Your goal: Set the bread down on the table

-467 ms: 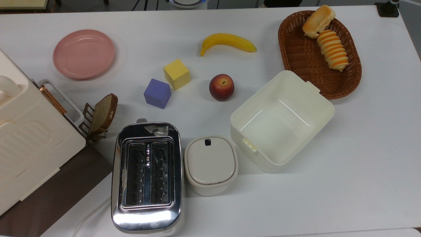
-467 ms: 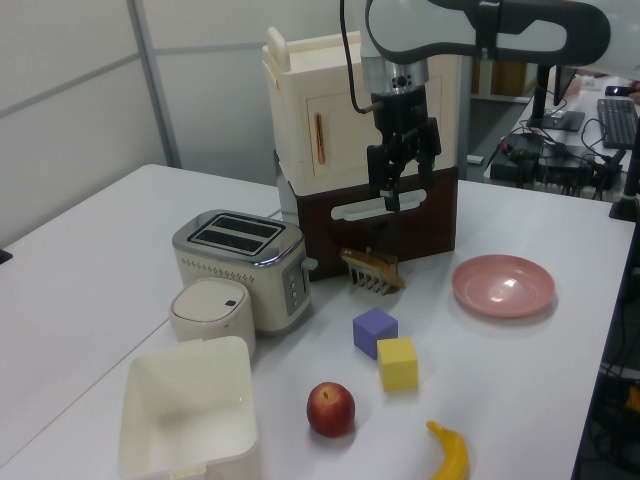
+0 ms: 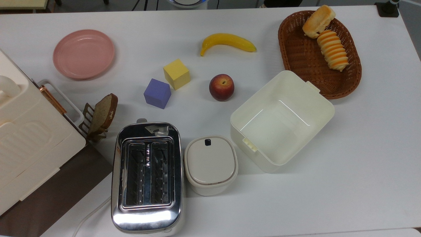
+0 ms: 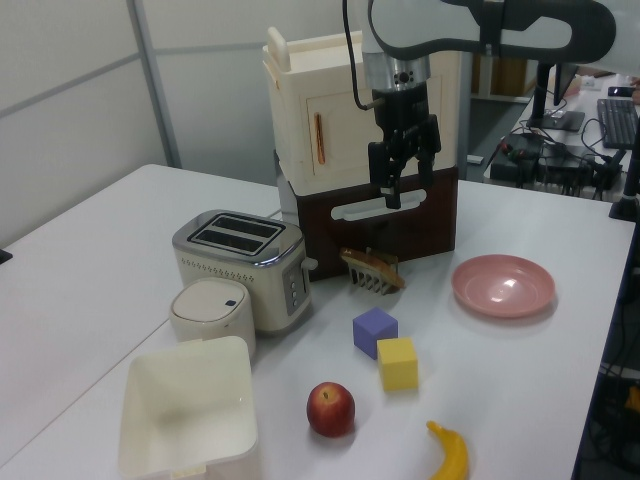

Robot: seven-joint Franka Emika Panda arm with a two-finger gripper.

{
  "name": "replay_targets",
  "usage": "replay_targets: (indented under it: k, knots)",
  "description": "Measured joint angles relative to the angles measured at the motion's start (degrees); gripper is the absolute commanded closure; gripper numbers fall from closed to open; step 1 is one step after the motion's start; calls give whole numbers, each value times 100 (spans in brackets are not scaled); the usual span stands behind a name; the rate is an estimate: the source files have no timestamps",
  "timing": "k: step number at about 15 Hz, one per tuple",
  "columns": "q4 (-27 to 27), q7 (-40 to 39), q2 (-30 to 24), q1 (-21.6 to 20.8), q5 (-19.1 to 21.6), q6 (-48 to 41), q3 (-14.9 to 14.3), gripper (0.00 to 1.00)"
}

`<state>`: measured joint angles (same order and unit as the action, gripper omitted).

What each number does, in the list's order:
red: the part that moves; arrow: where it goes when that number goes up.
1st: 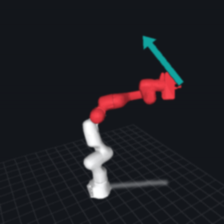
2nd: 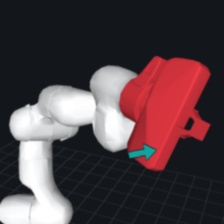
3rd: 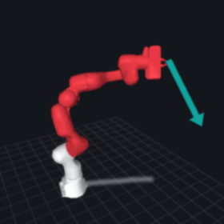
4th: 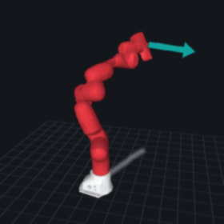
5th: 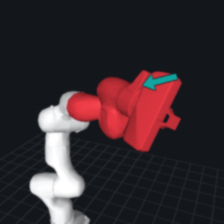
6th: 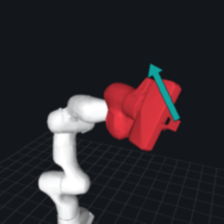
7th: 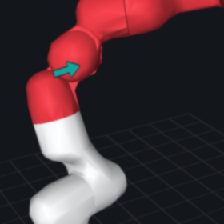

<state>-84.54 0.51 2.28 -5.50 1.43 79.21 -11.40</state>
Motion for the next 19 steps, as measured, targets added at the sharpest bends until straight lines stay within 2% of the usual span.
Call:
replay_targets:
  k: [10,13,15,19]
  knots:
    - [-16,-76,6,-32,29,-207,52,0]
    - [-24,-104,7,-127,346,-289,183,0]
    - [-57,-92,11,-396,551,-348,245,0]
    - [-220,477,40,-1449,715,-356,254,0]
